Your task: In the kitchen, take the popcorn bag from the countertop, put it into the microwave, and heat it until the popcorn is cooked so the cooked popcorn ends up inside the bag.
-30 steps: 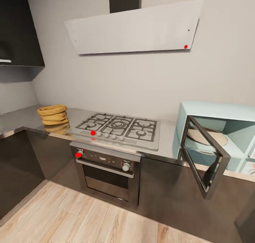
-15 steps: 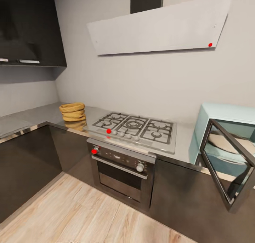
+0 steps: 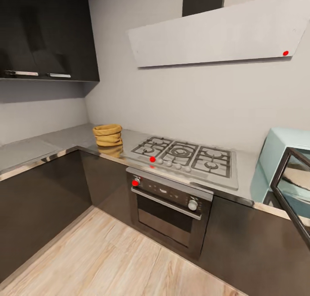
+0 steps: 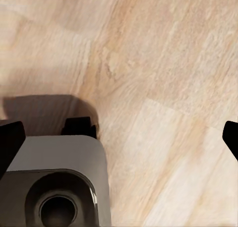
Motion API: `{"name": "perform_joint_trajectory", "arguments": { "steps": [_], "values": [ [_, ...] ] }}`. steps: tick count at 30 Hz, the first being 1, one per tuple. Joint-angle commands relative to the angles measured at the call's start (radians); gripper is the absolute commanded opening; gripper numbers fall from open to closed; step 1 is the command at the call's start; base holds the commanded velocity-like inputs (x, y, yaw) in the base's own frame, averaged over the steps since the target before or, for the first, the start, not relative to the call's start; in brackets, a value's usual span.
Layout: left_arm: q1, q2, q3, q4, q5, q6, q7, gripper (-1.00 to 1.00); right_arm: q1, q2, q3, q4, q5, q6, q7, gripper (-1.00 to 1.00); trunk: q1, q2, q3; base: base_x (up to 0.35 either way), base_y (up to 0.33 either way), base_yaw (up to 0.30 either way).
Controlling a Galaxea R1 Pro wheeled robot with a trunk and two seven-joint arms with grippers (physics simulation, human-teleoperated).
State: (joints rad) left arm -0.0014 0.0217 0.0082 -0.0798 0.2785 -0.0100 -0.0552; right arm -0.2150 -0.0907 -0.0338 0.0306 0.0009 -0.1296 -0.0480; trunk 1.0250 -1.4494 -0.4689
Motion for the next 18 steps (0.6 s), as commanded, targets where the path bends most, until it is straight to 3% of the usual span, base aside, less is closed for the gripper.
{"name": "perform_joint_trajectory", "arguments": {
  "steps": [1,10,18],
  "values": [
    [0.000,0.001,0.000,0.000,0.006,-0.001,-0.005,1.00,-0.001,0.000,-0.003,0.003,0.001,-0.007,-0.002,1.00,0.000,-0.001,-0.001,0.038,0.327,0.001],
    [0.000,0.002,-0.001,0.000,0.007,-0.001,-0.005,1.00,-0.001,0.004,-0.002,0.003,0.004,-0.009,-0.002,1.00,0.000,-0.001,-0.001,0.125,0.310,0.026],
    [0.000,0.001,-0.001,0.000,0.005,-0.002,-0.005,1.00,-0.001,0.004,-0.002,0.003,0.004,-0.010,-0.003,1.00,0.000,-0.001,-0.001,0.015,0.025,0.258]
  ]
}}
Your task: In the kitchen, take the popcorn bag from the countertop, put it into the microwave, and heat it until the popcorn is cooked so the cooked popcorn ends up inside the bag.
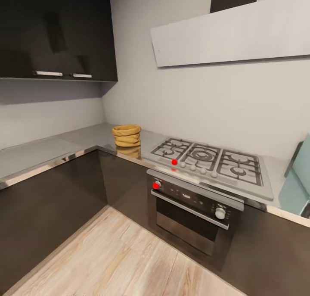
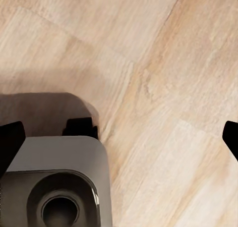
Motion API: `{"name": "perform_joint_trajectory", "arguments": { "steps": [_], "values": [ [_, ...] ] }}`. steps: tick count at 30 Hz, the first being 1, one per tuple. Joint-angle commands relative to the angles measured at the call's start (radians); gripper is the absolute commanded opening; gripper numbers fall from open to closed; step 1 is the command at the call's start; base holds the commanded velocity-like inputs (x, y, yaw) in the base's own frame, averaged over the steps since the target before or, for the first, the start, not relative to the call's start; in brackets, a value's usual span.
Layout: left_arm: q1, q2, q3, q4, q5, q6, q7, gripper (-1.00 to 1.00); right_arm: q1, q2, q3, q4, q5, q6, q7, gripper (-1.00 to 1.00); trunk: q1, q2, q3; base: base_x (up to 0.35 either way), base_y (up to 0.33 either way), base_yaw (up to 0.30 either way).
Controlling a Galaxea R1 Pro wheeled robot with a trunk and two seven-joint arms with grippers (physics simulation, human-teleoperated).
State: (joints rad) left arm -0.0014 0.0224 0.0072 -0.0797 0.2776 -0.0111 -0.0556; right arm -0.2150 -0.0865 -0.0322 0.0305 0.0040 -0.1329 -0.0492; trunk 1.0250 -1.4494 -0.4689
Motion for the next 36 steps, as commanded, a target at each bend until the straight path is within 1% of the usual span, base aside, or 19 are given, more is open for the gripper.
{"name": "perform_joint_trajectory", "arguments": {
  "steps": [1,8,10,14,15,17,25,36],
  "values": [
    [0.000,0.000,0.000,0.000,0.006,-0.001,-0.004,1.00,-0.001,0.000,-0.003,0.003,0.001,-0.007,-0.001,1.00,0.000,-0.001,-0.001,0.000,0.001,0.270],
    [0.000,0.000,0.000,0.000,0.006,-0.001,-0.004,1.00,-0.001,0.001,-0.002,0.003,0.003,-0.008,-0.001,1.00,0.000,-0.001,-0.001,0.000,0.000,0.270],
    [0.000,0.000,0.000,0.000,0.006,-0.001,-0.004,1.00,-0.001,0.002,-0.002,0.003,0.009,-0.008,0.001,1.00,0.000,-0.001,-0.001,0.000,0.000,0.270],
    [0.000,0.000,0.000,0.000,0.006,-0.001,-0.004,1.00,-0.001,0.014,-0.002,0.003,0.092,-0.008,0.002,1.00,0.000,-0.001,-0.001,0.000,0.000,0.270],
    [0.000,0.000,0.000,0.000,0.006,-0.001,-0.004,1.00,-0.001,0.019,-0.003,0.003,0.125,-0.008,0.003,1.00,0.000,-0.001,-0.001,0.000,0.000,0.243],
    [0.000,-0.001,0.000,0.000,0.006,-0.001,-0.004,1.00,-0.001,0.022,-0.003,0.003,0.142,-0.008,0.008,1.00,0.000,-0.001,-0.001,0.000,0.000,0.126],
    [0.000,0.000,0.001,0.000,0.006,-0.001,-0.004,1.00,-0.002,0.022,-0.003,0.003,0.155,-0.010,0.015,1.00,0.000,-0.001,-0.001,0.016,0.003,0.012],
    [0.000,0.003,0.000,0.000,0.008,0.001,-0.006,1.00,-0.001,0.024,-0.002,0.003,0.154,-0.005,0.018,1.00,0.000,-0.001,-0.001,0.279,0.146,0.000]
  ]
}}
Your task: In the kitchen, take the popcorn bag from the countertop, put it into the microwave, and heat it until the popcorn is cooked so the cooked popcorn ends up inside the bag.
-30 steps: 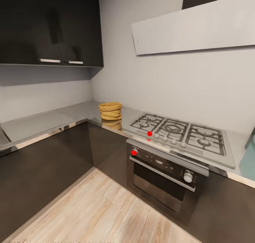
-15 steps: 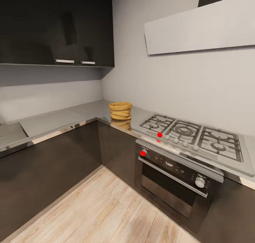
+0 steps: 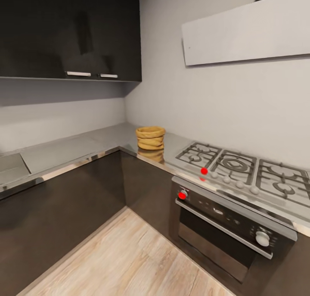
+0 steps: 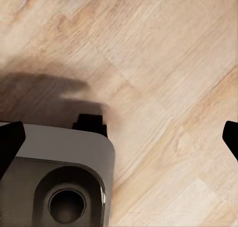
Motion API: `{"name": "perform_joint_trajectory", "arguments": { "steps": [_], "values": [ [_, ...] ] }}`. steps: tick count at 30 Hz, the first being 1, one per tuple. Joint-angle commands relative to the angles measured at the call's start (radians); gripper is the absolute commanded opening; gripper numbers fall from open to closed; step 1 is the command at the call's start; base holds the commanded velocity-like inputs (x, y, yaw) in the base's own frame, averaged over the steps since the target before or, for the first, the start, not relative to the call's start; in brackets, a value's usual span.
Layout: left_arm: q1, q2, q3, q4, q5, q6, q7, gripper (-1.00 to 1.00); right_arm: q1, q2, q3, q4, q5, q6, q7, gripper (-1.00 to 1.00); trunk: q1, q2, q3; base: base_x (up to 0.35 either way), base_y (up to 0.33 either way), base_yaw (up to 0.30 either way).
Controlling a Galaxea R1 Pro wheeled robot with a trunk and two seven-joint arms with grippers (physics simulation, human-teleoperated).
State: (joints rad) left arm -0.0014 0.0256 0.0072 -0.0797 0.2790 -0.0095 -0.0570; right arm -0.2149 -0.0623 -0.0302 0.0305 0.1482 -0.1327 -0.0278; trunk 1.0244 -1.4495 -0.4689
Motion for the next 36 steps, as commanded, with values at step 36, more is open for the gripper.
{"name": "perform_joint_trajectory", "arguments": {
  "steps": [36],
  "values": [
    [0.000,-0.003,0.000,0.001,0.006,-0.001,-0.004,1.00,-0.001,0.000,-0.005,0.003,0.009,-0.011,-0.009,1.00,0.001,0.000,-0.001,0.315,0.048,0.083]
  ]
}}
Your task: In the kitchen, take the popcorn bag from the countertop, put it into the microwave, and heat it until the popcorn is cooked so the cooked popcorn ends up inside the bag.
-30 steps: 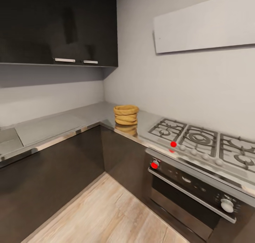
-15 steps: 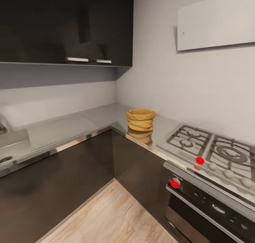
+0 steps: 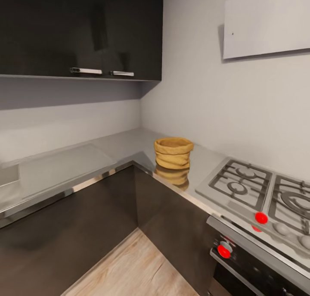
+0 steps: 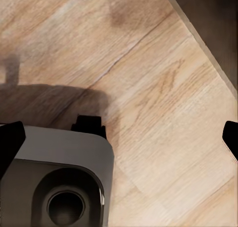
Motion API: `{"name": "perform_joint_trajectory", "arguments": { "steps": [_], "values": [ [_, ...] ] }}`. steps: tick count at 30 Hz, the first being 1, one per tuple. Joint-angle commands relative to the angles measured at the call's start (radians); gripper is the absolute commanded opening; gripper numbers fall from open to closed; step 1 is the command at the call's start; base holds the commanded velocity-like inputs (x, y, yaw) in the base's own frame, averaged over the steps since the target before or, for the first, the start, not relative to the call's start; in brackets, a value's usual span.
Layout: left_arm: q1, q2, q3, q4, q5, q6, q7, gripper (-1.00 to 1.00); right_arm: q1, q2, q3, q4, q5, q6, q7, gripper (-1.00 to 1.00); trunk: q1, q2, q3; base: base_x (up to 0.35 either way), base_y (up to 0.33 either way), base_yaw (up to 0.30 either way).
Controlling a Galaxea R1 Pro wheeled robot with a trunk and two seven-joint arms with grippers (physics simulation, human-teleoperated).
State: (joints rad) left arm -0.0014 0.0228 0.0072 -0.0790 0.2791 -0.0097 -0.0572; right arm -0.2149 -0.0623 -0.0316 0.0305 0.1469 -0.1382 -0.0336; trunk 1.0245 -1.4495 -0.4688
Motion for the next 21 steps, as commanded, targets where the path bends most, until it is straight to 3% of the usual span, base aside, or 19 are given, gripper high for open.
{"name": "perform_joint_trajectory", "arguments": {
  "steps": [1,4,6,7,8,9,12,15,17,21],
  "values": [
    [0.000,0.000,0.000,0.000,0.006,-0.001,-0.004,1.00,-0.001,0.001,-0.003,0.003,0.011,-0.004,-0.006,1.00,0.000,0.000,-0.001,0.193,0.000,0.000],
    [0.000,-0.001,0.000,-0.001,0.005,-0.002,-0.004,1.00,-0.002,0.008,-0.001,0.000,0.017,-0.002,-0.008,1.00,0.000,0.000,-0.001,0.061,0.000,0.000],
    [0.000,-0.001,0.000,-0.001,0.005,-0.002,-0.004,1.00,-0.002,0.042,0.009,-0.010,0.030,0.000,-0.003,1.00,0.000,0.000,-0.001,0.014,0.000,0.000],
    [0.000,-0.001,0.000,-0.001,0.005,-0.003,-0.003,1.00,-0.002,0.088,0.031,-0.039,0.057,0.002,-0.002,1.00,0.000,0.000,-0.001,0.004,0.000,0.000],
    [0.000,-0.001,0.000,-0.001,0.004,-0.003,-0.003,1.00,-0.002,0.112,0.042,-0.065,0.074,0.004,-0.002,1.00,0.000,0.000,-0.001,0.003,0.000,0.000],
    [0.000,-0.001,0.000,-0.001,0.004,-0.003,-0.003,1.00,-0.002,0.152,0.059,-0.131,0.109,0.038,-0.001,1.00,0.000,0.000,-0.001,0.001,0.000,0.000],
    [0.000,-0.001,0.000,-0.001,0.003,-0.003,-0.003,1.00,-0.002,0.235,0.071,-0.349,0.140,0.247,0.009,1.00,0.000,0.000,-0.001,0.000,0.000,0.000],
    [0.000,-0.002,0.000,-0.001,0.003,-0.003,-0.003,1.00,-0.002,0.237,0.105,-0.549,0.144,0.406,0.072,1.00,0.000,0.000,-0.001,0.000,0.000,0.000],
    [0.000,-0.002,0.000,-0.001,0.003,-0.003,-0.003,1.00,-0.002,0.237,0.147,-0.680,0.143,0.516,0.152,1.00,0.000,0.000,-0.001,0.000,0.000,0.000],
    [0.000,-0.002,0.000,0.000,0.003,-0.003,-0.003,1.00,-0.002,0.237,0.173,-0.907,0.141,0.671,0.238,1.00,0.000,0.000,-0.001,0.000,0.000,0.000]
  ]
}}
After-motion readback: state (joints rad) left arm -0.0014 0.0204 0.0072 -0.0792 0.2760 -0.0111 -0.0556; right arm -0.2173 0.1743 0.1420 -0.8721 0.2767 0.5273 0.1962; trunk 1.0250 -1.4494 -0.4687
